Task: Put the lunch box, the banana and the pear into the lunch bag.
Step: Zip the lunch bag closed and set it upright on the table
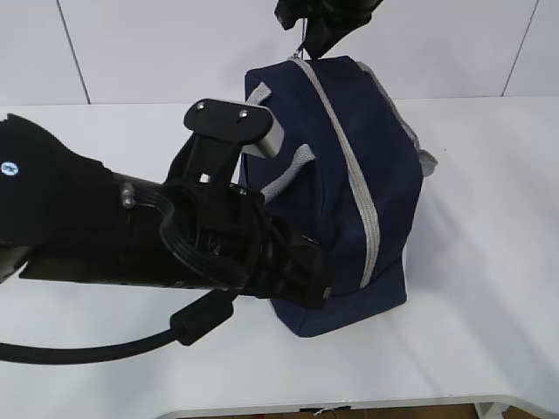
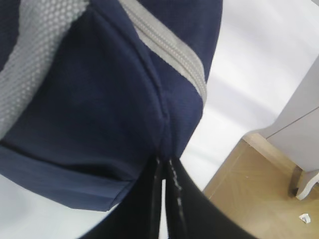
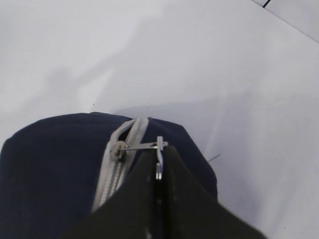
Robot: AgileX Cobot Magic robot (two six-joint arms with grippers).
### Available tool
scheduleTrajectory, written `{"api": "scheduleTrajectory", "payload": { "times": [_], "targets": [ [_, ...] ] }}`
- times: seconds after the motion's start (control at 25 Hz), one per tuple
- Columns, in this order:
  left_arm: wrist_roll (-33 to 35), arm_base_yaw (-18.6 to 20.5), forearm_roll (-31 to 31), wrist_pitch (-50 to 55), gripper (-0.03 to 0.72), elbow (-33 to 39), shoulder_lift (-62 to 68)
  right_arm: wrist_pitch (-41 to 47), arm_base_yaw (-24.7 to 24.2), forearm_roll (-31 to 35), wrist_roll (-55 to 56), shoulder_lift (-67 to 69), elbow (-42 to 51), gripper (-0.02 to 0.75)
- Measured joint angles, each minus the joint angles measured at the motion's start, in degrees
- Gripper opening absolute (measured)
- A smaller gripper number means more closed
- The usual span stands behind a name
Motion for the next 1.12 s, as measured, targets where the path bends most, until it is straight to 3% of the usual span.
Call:
{"api": "scheduleTrajectory", "payload": {
  "times": [0.68, 1.12],
  "targets": [
    [0.0, 0.0, 0.1, 0.8, -0.027, 0.0, 0.0, -6.8, 0.0, -2.5, 0.0, 3.2, 0.0, 0.018],
    [0.0, 2.2, 3.1, 2.0, -0.027, 0.0, 0.0, 0.0, 0.0, -5.2, -6.1, 3.2, -0.3, 0.018]
  ]
}}
